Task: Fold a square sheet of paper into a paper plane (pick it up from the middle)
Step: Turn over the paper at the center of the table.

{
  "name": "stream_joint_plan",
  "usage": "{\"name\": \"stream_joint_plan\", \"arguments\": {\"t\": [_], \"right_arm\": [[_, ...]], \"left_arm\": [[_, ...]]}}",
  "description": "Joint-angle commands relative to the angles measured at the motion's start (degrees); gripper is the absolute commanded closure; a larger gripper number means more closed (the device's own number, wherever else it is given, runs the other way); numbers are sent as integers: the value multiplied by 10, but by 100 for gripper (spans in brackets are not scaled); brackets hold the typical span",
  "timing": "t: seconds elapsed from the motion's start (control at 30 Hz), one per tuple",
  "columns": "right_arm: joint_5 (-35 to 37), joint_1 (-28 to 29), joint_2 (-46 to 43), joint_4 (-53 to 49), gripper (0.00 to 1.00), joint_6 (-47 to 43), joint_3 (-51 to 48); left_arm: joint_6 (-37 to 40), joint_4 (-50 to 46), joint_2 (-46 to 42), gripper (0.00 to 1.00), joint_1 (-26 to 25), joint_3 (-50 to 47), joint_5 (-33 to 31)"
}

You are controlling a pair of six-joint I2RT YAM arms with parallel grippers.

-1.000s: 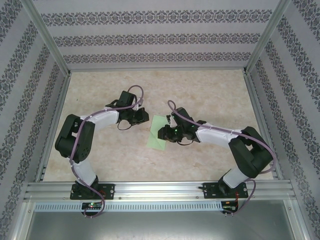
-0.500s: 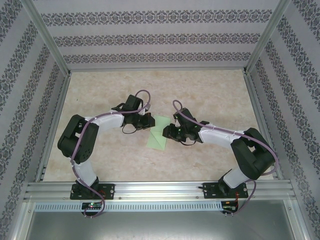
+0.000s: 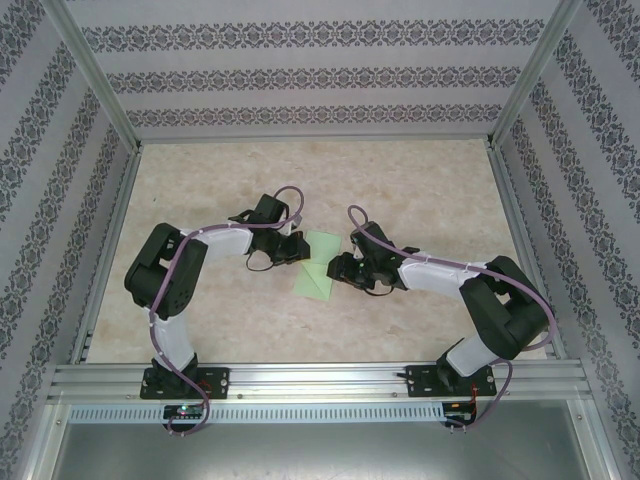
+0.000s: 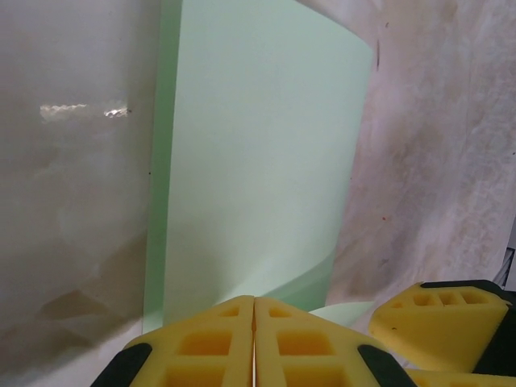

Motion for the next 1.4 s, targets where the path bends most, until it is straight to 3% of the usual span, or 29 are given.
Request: {"name": "stream_joint_plan", "arguments": {"t": [0.0,0.8,1.1,1.37], "right_arm": [[3,-6,-3,27,56,12,-7],[-46,-3,86,85,59,24,26],[-36,4,83,100,68,40,23],[-47,5,91,115,66,42,24]], "left_arm": [[15,-2,20,91,-7,9,-8],[26,-5,33,91,-7,8,-8],[27,-8,26,91,-7,1,-9],[25,-8,27,91,-7,3,-6]]}}
